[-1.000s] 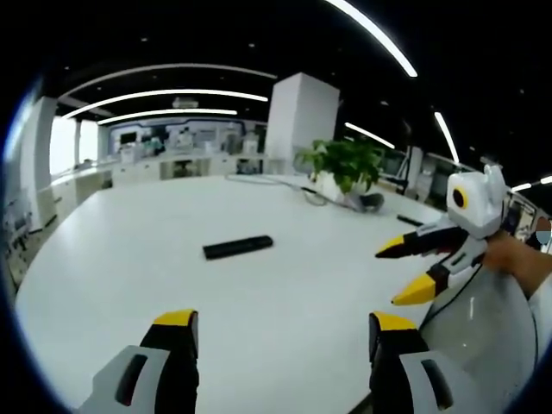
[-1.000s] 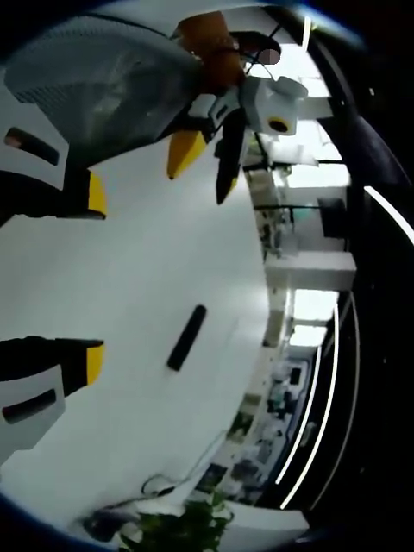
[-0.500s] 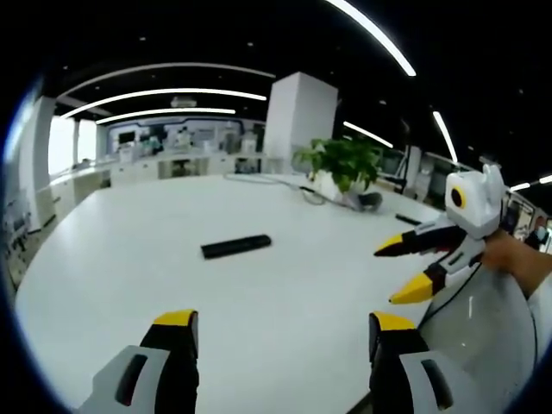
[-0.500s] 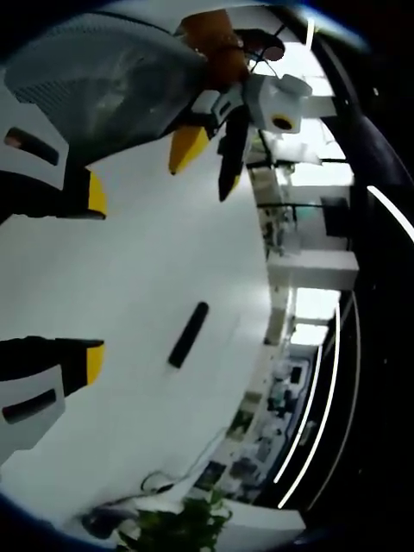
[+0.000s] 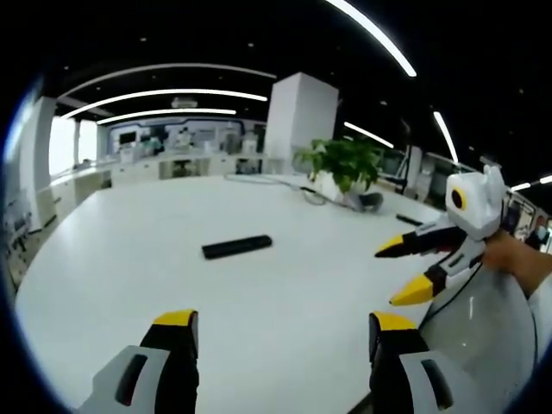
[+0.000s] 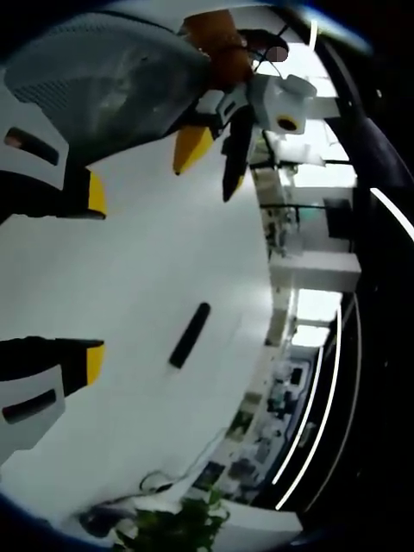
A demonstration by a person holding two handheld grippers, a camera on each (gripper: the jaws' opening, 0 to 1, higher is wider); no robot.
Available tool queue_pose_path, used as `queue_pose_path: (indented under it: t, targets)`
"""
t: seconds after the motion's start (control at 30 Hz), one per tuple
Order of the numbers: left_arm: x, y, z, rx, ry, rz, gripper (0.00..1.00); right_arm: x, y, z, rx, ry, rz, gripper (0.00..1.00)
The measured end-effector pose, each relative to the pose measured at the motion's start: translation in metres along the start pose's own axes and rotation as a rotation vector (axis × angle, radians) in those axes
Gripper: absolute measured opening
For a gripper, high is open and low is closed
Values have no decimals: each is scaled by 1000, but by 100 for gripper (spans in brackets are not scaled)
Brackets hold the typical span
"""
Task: Press the specified remote control buttons in sequence, fully releasing each button before pressing the next.
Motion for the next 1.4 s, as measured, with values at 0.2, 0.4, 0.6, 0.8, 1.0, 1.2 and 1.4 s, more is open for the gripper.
queue_pose_path:
  t: [0.2, 0.4, 0.6, 0.8, 1.0, 1.2, 1.4]
  targets:
    - [-1, 1, 0, 6, 2, -3, 84, -1, -1, 1, -6, 5, -3, 53]
    - [-1, 1, 0, 9, 5, -2, 84, -2, 0, 1, -9, 12, -10, 54]
    - [-2, 1, -1, 16, 6, 2, 85, -3, 0, 1, -7, 22, -21, 55]
    - [-1, 5, -1, 43, -1, 10, 89, -8, 0, 4, -33, 39, -96, 60]
    - [5, 8, -2, 75, -47, 31, 98, -11, 2, 6, -34, 56, -136, 63]
    - [4, 14, -2, 124, -43, 40, 99, -10, 3, 7, -46, 31, -241, 65]
    - [1, 7, -7, 129, -11, -14, 98, -14, -7, 8, -62, 36, -220, 64]
Point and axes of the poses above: the point that each gripper's makers call its tool centre point, and the gripper's own axes: z roughly backward along the fingers, x roughly to its left, y roughly out of its underside, the point moved 8 cm from there along z, roughly backward along the fingers, and after that the axes turned 12 degrees about -x, right-handed, at the moved point
